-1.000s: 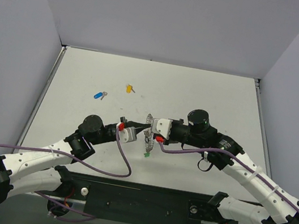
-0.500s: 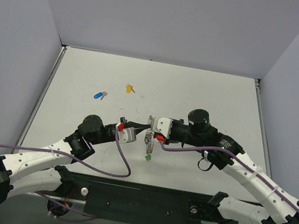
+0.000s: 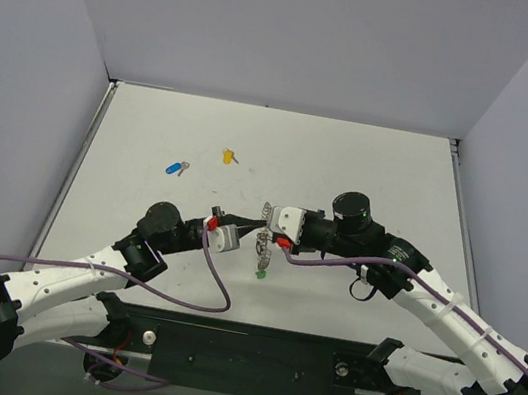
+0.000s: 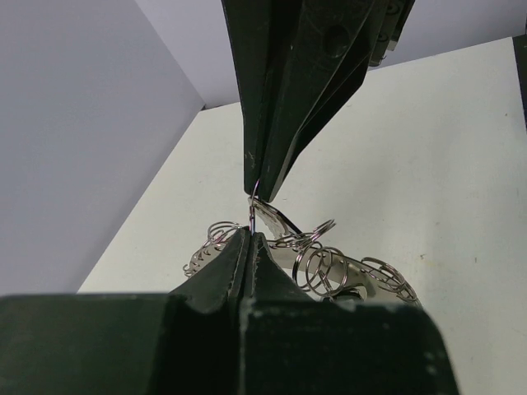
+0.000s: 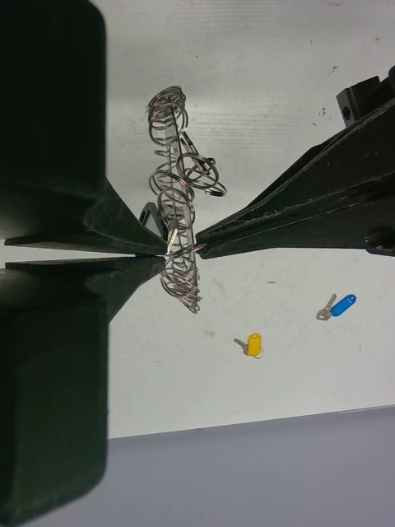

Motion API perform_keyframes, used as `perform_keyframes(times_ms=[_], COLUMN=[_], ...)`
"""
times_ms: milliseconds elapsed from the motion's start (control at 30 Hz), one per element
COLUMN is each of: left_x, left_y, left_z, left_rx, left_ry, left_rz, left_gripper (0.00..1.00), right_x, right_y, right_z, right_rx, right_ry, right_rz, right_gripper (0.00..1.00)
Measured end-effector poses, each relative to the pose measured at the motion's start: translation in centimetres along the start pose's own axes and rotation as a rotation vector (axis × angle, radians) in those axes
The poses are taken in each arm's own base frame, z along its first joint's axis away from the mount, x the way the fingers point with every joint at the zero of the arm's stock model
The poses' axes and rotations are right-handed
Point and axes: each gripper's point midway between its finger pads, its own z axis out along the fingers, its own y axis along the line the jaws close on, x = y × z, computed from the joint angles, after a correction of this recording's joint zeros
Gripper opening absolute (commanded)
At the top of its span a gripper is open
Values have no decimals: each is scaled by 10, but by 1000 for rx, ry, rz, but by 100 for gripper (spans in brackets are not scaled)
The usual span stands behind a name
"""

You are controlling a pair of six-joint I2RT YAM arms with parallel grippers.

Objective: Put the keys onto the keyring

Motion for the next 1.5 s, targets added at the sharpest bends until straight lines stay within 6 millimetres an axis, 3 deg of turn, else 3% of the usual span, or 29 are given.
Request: perform_keyframes(times_ms=[1500], left_x=[3], left_y=[-9], left_z=[-1], left_rx=[44], left_ry=[7], left_rz=[-15], left_gripper=[0], right_x=[7], right_y=[10], right_z=[3], right_rx=[-50], right_ry=[15], right_rz=[18], right_gripper=[0])
